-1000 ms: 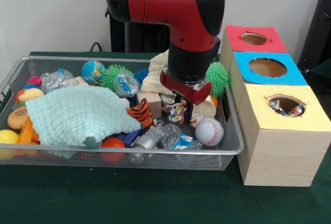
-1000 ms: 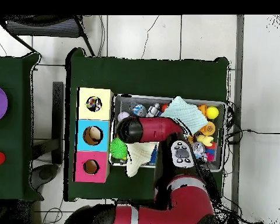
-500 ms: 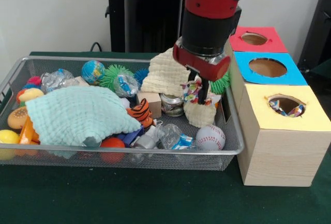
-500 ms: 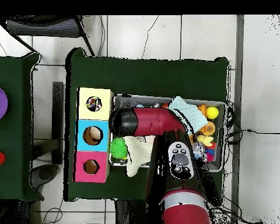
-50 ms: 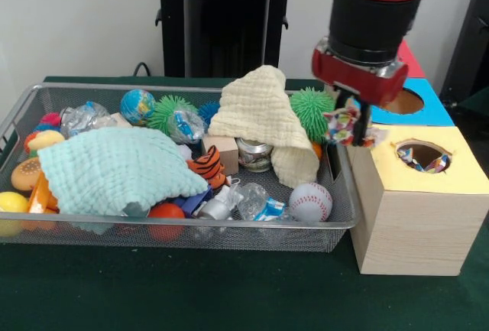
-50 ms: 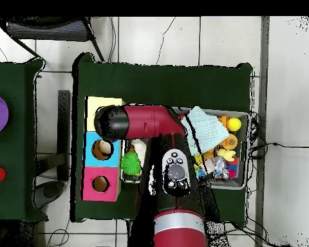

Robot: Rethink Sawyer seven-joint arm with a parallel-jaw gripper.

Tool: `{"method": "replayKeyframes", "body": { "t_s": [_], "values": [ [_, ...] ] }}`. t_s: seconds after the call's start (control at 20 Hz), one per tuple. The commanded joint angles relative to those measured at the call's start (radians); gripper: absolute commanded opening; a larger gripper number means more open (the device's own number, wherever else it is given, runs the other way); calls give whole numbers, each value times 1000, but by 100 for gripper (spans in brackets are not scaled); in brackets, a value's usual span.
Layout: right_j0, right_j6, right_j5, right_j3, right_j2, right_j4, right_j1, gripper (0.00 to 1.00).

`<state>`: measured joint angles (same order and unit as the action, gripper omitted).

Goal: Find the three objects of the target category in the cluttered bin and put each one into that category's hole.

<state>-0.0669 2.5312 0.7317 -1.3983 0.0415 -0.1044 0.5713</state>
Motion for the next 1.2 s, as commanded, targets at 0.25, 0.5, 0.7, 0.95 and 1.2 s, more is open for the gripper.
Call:
{"method": "replayKeyframes", "body": {
  "t_s": [0.25, 0.5, 0.7, 0.95, 1.2],
  "values": [
    [97, 226, 73, 170, -22, 90, -128, 0],
    [115, 224, 45, 182, -31, 128, -170, 0],
    [127, 210, 23, 161, -45, 146, -195, 0],
    [138, 157, 83, 176, -69, 144, -207, 100],
    [156, 155, 127, 215, -95, 134, -226, 100]
  ]
}}
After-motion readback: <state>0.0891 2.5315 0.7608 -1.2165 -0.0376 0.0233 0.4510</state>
